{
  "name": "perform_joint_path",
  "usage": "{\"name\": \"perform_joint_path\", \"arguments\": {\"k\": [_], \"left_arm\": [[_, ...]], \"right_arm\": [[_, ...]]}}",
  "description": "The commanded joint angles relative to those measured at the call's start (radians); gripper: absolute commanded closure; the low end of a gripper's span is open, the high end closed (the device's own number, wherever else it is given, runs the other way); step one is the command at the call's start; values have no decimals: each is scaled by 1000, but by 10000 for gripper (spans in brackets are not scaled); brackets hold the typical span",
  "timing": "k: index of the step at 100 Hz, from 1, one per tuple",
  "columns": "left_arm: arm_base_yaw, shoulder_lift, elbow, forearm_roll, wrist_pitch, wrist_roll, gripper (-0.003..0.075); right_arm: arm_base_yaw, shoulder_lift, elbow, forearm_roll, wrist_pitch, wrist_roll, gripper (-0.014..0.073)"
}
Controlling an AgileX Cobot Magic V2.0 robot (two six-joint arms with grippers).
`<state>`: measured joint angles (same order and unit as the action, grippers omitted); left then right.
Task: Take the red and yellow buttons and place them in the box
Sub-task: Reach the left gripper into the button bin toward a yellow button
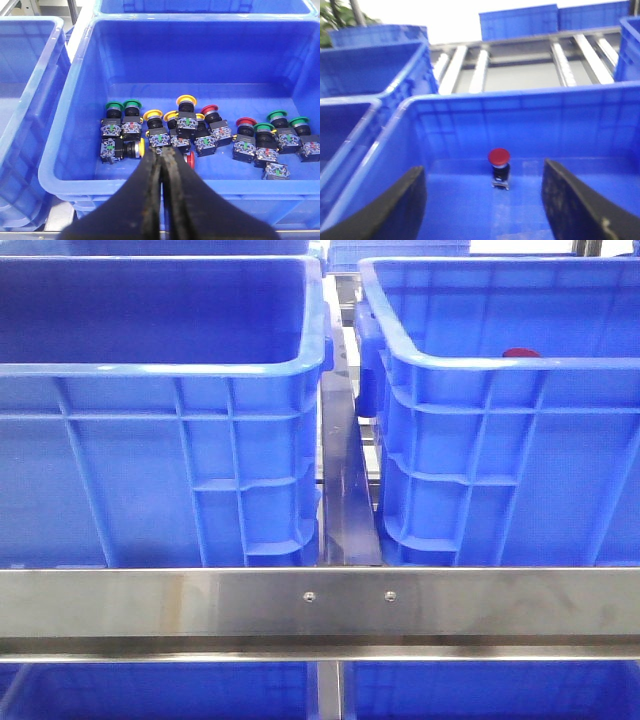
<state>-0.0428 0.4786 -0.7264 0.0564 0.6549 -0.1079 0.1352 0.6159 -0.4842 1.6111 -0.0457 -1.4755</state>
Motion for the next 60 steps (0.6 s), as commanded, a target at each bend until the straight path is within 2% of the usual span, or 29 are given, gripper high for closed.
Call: {"name": "perform_joint_path", "arguments": {"k": [1,20,28,53,60], "left_arm": [[4,6,-26,0,-85,-11,739],[4,6,-26,0,-85,-11,739],[4,6,-26,0,-85,-11,739],[4,6,-26,0,-88,-11,735],[4,6,-26,0,-88,-11,696]], "right_arm": [[-5,-39,-5,-15,23,-8,179],[-5,-62,2,-15,16,-8,543],[-5,-62,2,-15,16,-8,664],[-5,-62,2,-15,17,-8,662],[-5,-62,2,-15,17,-8,662]]}}
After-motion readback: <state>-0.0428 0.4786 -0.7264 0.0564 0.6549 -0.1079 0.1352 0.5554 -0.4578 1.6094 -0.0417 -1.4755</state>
